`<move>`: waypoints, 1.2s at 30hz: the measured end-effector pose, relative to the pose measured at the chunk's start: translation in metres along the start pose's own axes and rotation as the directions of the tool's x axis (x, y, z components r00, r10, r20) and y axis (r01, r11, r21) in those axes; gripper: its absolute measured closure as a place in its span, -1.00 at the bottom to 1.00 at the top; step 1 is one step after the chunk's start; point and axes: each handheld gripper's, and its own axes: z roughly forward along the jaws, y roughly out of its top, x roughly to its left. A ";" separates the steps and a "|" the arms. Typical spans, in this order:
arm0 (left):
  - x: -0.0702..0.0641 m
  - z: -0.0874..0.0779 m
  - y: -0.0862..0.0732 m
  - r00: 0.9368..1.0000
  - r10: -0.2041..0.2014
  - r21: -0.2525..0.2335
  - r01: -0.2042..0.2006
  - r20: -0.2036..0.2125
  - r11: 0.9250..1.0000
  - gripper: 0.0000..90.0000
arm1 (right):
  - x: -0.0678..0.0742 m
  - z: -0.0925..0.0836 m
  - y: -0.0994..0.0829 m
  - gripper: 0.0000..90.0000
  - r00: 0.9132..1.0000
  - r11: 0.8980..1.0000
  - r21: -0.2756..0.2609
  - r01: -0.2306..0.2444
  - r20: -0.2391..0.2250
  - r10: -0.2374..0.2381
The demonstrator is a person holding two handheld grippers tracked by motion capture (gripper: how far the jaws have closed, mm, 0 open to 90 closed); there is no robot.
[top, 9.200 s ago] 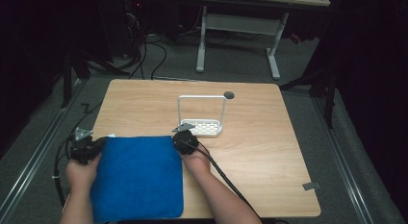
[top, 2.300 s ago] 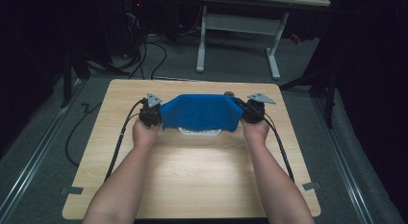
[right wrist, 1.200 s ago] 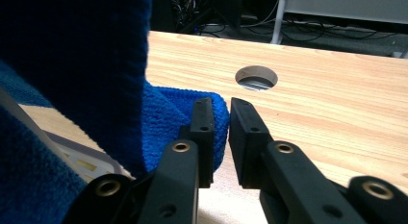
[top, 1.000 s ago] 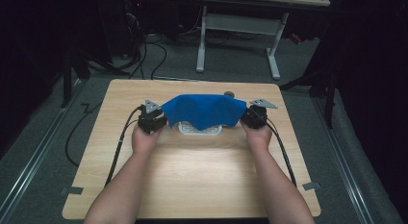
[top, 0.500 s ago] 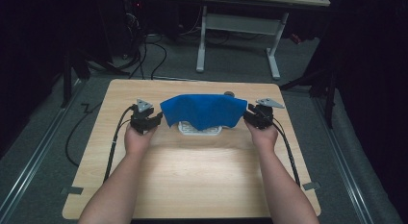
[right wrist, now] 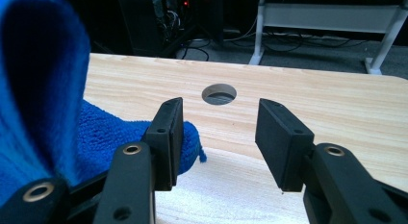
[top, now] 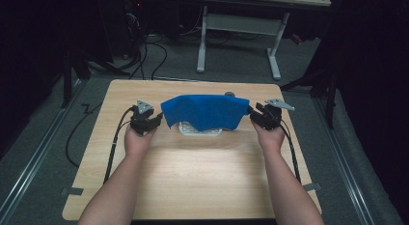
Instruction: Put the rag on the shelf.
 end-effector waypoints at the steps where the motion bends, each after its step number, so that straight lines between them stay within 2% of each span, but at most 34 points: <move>1: 0.000 0.000 0.000 1.000 0.003 0.002 -0.003 0.001 1.000 0.25 | 0.000 -0.001 0.000 0.18 1.000 1.000 0.001 0.002 0.001 -0.002; 11: 0.000 -0.002 -0.002 1.000 0.006 0.004 -0.006 -0.012 1.000 0.25 | -0.003 -0.006 0.001 0.19 1.000 1.000 0.009 0.015 0.015 -0.015; 18: 0.000 -0.011 -0.009 1.000 0.005 -0.002 -0.006 -0.016 1.000 0.26 | 0.002 -0.007 -0.004 0.20 0.999 0.999 0.030 0.044 0.015 -0.045; 22: -0.002 -0.018 -0.012 1.000 -0.002 0.004 0.002 -0.029 1.000 0.26 | 0.004 -0.011 -0.009 0.21 0.999 0.999 0.021 0.046 0.014 -0.046; 25: -0.006 -0.026 -0.016 0.999 -0.005 -0.016 0.004 -0.042 1.000 0.26 | 0.005 -0.017 -0.013 0.21 0.998 0.998 0.035 0.058 0.016 -0.058; 27: -0.008 -0.032 -0.019 0.999 -0.008 -0.019 0.008 -0.043 1.000 0.26 | 0.007 -0.025 -0.017 0.21 0.998 0.998 0.013 0.068 0.014 -0.068; 29: -0.011 -0.037 -0.021 0.999 -0.006 -0.026 0.004 -0.046 1.000 0.26 | 0.008 -0.029 -0.019 0.19 0.997 0.997 0.028 0.074 0.017 -0.074; 32: -0.016 -0.046 -0.023 0.999 -0.008 -0.030 0.007 -0.050 1.000 0.26 | 0.011 -0.039 -0.024 0.19 0.994 0.994 0.013 0.106 0.023 -0.106; 36: -0.021 -0.054 -0.027 0.999 0.004 -0.024 -0.005 -0.042 1.000 0.24 | 0.017 -0.051 -0.027 0.15 0.990 0.990 0.027 0.139 0.026 -0.140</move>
